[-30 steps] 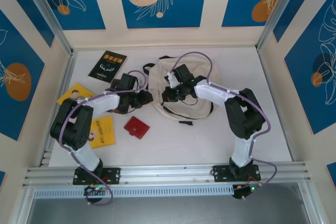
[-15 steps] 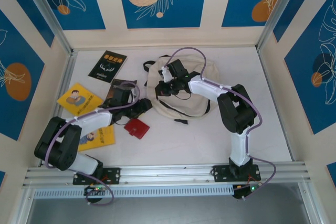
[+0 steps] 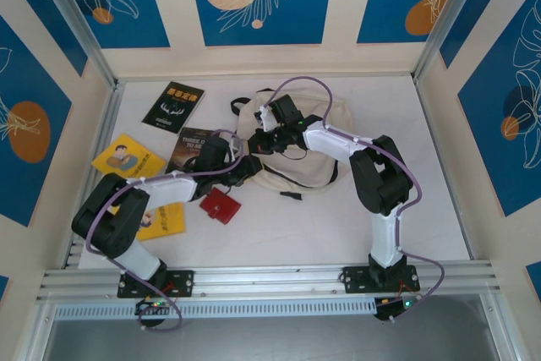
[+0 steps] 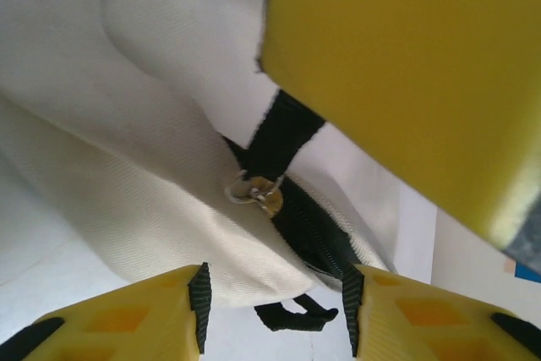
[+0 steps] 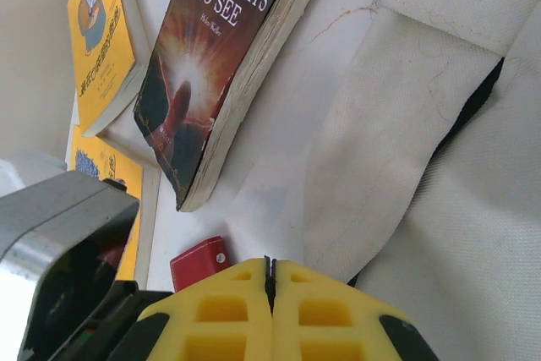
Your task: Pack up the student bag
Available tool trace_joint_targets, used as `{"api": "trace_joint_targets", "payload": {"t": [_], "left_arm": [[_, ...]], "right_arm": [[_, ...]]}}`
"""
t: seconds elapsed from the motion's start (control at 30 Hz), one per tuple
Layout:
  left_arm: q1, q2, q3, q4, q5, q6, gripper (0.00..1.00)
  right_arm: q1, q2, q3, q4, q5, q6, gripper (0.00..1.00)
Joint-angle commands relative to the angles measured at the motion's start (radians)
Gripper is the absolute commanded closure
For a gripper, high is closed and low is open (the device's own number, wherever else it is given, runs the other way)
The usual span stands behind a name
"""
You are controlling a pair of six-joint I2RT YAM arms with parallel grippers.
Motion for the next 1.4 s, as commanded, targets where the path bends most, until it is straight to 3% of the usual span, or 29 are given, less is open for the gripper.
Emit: {"api": "trace_joint_targets", "payload": {"t": [0.0, 0.23, 0.5, 0.83, 1.03, 1.37], "left_arm": [[-0.009, 0.023, 0.024, 0.029, -0.029, -0.02, 0.57], [-0.009, 0.043, 0.019, 0.024, -0.082, -0.045, 0.76], [-0.01, 0.011, -0.029, 0.01, -0.124, -0.04, 1.0], [0.001, -0.03, -0.095, 0.007, -0.134, -0.026, 1.0], [0.017, -0.071, -0.106, 0.01, -0.111, 0.0, 0.99], [0.027, -0.111, -0.121, 0.04, -0.104, 0.005, 0.59]], "right_arm": [[-0.002, 0.011, 0.021, 0.023, -0.031, 0.018, 1.0], [-0.002, 0.005, 0.006, 0.021, -0.013, 0.022, 1.0], [-0.001, -0.007, 0.005, -0.021, 0.1, 0.023, 1.0], [-0.002, 0.005, 0.0, -0.108, 0.265, 0.063, 1.0], [0.005, 0.036, 0.003, -0.118, 0.225, 0.093, 1.0], [-0.002, 0.062, 0.0, 0.011, -0.075, 0.098, 1.0]]}}
